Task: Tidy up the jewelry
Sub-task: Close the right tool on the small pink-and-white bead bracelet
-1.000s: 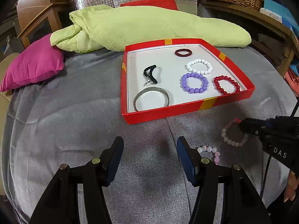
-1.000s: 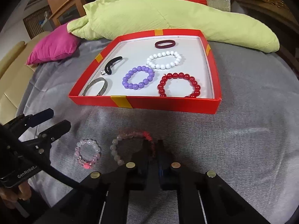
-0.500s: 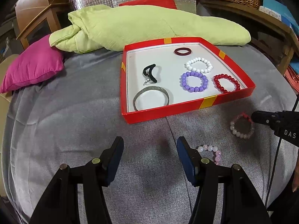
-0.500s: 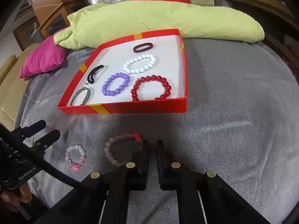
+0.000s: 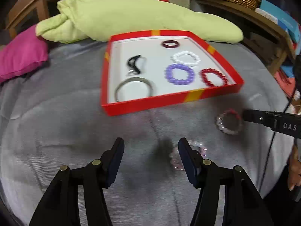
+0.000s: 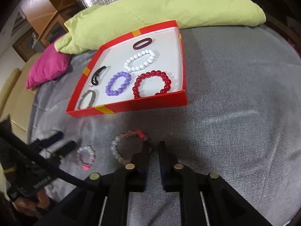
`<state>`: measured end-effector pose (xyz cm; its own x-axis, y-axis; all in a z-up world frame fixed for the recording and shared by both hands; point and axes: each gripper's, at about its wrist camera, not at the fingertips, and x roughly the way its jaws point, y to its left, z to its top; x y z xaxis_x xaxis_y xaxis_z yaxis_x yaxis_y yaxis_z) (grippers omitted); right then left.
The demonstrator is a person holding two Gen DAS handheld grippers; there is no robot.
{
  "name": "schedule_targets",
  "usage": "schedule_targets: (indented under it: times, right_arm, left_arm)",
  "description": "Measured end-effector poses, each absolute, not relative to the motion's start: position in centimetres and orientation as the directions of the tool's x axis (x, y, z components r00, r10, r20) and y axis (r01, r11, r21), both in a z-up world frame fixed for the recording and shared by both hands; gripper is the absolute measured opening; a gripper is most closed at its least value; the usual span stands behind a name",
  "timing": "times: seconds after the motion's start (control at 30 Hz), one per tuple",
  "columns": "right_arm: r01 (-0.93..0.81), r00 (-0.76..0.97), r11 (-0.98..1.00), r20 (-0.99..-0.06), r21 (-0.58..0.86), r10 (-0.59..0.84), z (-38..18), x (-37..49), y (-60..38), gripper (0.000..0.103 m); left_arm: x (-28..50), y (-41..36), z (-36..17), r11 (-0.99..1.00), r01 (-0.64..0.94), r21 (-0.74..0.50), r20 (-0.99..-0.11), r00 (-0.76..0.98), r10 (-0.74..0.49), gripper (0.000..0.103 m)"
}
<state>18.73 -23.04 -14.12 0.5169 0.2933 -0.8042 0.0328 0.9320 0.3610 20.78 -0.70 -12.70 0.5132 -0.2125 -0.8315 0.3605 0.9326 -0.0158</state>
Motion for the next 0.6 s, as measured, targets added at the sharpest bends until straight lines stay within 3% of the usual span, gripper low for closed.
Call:
schedule_targets:
  times: [0.07, 0.23, 0.3, 0.37, 0.47, 0.6]
  right_arm:
    - [0.028, 0.526, 0.927, -0.794, 0.374, 0.305, -13.9, 18.6, -23.0, 0.05]
    - [-0.026, 0.56, 0.948, -0.781, 0.318, 0.277, -13.4, 18.2, -21.7, 0.053]
    - [-0.036, 0.54, 0.958, -0.801, 0.285, 0.258, -13.9, 18.5, -21.2, 0.045]
    - [-0.042, 0.517, 0.97, -0.825, 0.241, 0.227, -14.7, 18.7, -20.6, 0.028]
    - [-0.059, 0.53, 0.982, -0.828, 0.178, 0.182, -14.6, 18.5, -20.2, 0.011]
    - [-0.041, 0.532, 0.985, -0.83, 0.169, 0.164, -14.7, 18.4, -20.8, 0.012]
  left_arm:
    - [20.5, -1.1, -12.7, 0.926, 0.377, -0.016, -0.832, 0.508, -0.222, 0.062]
    - [20.3, -1.8, -13.4, 0.909, 0.416, -0.028, -0.853, 0.464, -0.238, 0.064]
    - [20.3, -2.1, -14.0, 0.904, 0.427, -0.027, -0.866, 0.442, -0.234, 0.064]
    - [20.3, -2.4, -14.5, 0.901, 0.434, -0.009, -0.875, 0.433, -0.216, 0.065]
    - [20.2, -2.6, -14.6, 0.894, 0.448, -0.003, -0.876, 0.43, -0.219, 0.073]
    - [19.7, -3.3, -14.9, 0.872, 0.489, 0.013, -0.878, 0.423, -0.224, 0.085]
